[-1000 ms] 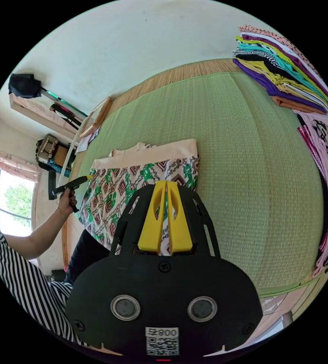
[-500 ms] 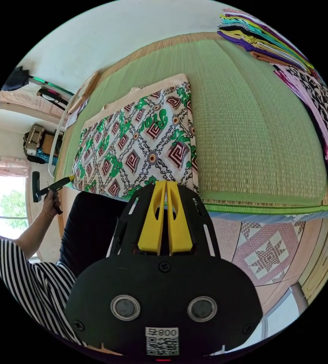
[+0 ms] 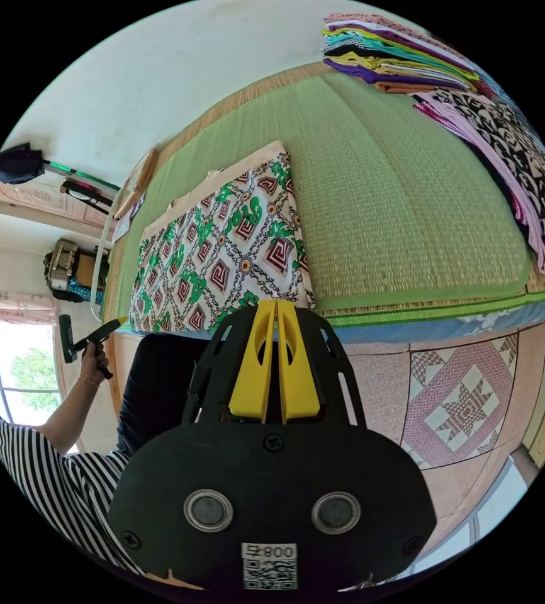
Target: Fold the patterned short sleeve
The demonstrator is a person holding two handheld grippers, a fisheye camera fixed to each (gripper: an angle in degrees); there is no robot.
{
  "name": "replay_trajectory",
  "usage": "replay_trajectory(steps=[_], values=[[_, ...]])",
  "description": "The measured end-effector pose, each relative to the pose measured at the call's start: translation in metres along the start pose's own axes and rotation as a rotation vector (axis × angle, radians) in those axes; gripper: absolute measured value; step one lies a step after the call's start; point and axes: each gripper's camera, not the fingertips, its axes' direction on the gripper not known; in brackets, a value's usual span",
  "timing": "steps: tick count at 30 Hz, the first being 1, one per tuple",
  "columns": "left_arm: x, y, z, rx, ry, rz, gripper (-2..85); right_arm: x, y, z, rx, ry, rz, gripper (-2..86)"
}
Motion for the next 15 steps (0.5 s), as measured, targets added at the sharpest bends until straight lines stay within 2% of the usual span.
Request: replay_trajectory(steps=[6, 9, 15], values=[[0.019, 0.004, 0.004, -0.019, 0.01, 0.029, 0.2, 0.033, 0.033, -0.021, 0.067, -0.024, 0.085, 0.2], [0.021, 0.001, 0.026, -0.098, 0.009, 0.014, 0.2, 0.043, 0.039, -0.024, 0.074, -0.017, 0.111, 0.5], [0.042, 0.001, 0.017, -0.058, 0.007, 0.007, 0.2, 0.048, 0.043, -0.03, 0.107, -0.018, 0.091, 3.2]])
